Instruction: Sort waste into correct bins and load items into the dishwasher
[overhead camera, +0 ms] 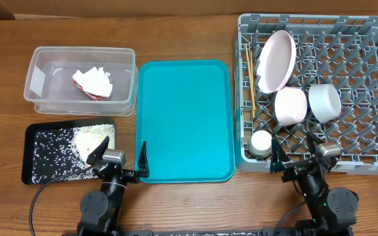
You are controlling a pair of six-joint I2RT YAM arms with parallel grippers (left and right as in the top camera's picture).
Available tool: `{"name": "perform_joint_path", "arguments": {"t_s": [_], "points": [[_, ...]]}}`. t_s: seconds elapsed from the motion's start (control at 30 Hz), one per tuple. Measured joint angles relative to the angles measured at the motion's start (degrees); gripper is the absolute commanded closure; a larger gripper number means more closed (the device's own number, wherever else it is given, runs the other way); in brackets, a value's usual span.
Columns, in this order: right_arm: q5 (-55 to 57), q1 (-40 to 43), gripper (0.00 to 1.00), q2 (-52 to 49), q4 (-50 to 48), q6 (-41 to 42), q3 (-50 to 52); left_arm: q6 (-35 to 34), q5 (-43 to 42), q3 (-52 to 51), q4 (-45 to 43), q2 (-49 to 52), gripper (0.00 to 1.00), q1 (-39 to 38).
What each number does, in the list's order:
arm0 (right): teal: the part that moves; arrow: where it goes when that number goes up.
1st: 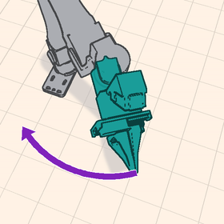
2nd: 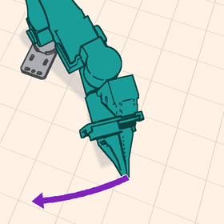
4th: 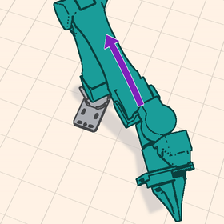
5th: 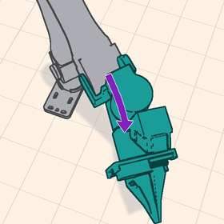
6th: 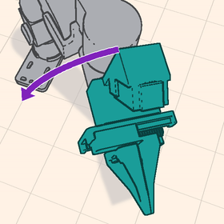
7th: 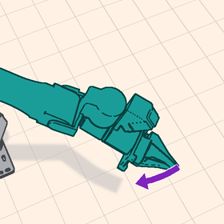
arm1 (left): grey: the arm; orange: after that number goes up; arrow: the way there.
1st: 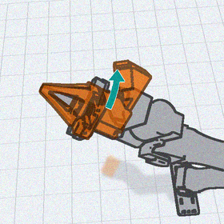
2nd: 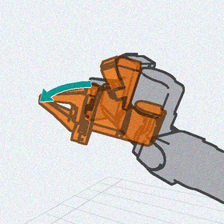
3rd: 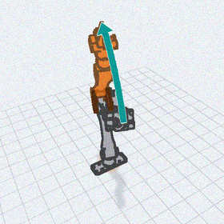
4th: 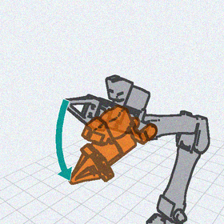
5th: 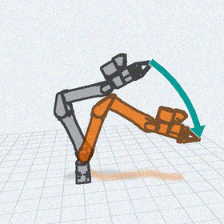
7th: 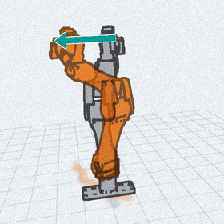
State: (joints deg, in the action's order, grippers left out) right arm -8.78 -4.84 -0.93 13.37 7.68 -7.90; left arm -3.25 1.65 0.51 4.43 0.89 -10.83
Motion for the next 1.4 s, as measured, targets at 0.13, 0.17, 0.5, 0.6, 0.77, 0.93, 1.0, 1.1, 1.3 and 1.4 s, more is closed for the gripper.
{"name": "perform_joint_path", "arguments": {"t_s": [0.13, 0.17, 0.5, 0.6, 0.77, 0.93, 1.0, 1.1, 1.3, 1.4], "points": [[0.0, 0.2, 0.0, 0.2, -9.4, -0.1, 5.9, 0.0, 0.0, 0.0, 0.0, 0.0, 0.0, 0.0], [0.1, 0.3, 0.0, 0.2, -9.6, -0.2, 6.6, 0.0, 0.0, 0.0, 0.0, 0.0, 0.0, 0.0], [0.3, 0.3, 0.0, 0.2, -9.3, -0.2, 6.9, 0.0, 0.0, 0.0, 0.0, 0.0, 0.0, 0.0], [0.3, 0.3, 0.0, 0.2, -9.3, -0.2, 6.9, 0.0, 0.0, 0.0, 0.0, 0.0, 0.0, 0.0], [0.3, 0.3, 0.0, 0.2, -9.3, -0.2, 6.9, 0.0, 0.0, 0.0, 0.0, 0.0, 0.0, 0.0], [0.2, 0.3, 0.0, 0.2, -9.3, -0.2, 6.9, 0.0, 0.0, 0.0, 0.0, 0.0, 0.0, 0.0], [0.2, 0.3, 0.0, 0.2, -9.3, -0.2, 6.9, 0.0, 0.0, 0.0, 0.0, 0.0, 0.0, 0.0], [0.3, 0.3, 0.0, 0.2, -9.3, -0.2, 6.9, 0.0, 0.0, 0.0, 0.0, 0.0, 0.0, 0.0], [0.2, 0.3, 0.0, 0.2, -9.3, -0.2, 6.9, 0.0, 0.0, 0.0, 0.0, 0.0, 0.0, 0.0], [0.2, 0.3, 0.0, 0.2, -9.3, -0.2, 6.9, 0.0, 0.0, 0.0, 0.0, 0.0, 0.0, 0.0]]}}
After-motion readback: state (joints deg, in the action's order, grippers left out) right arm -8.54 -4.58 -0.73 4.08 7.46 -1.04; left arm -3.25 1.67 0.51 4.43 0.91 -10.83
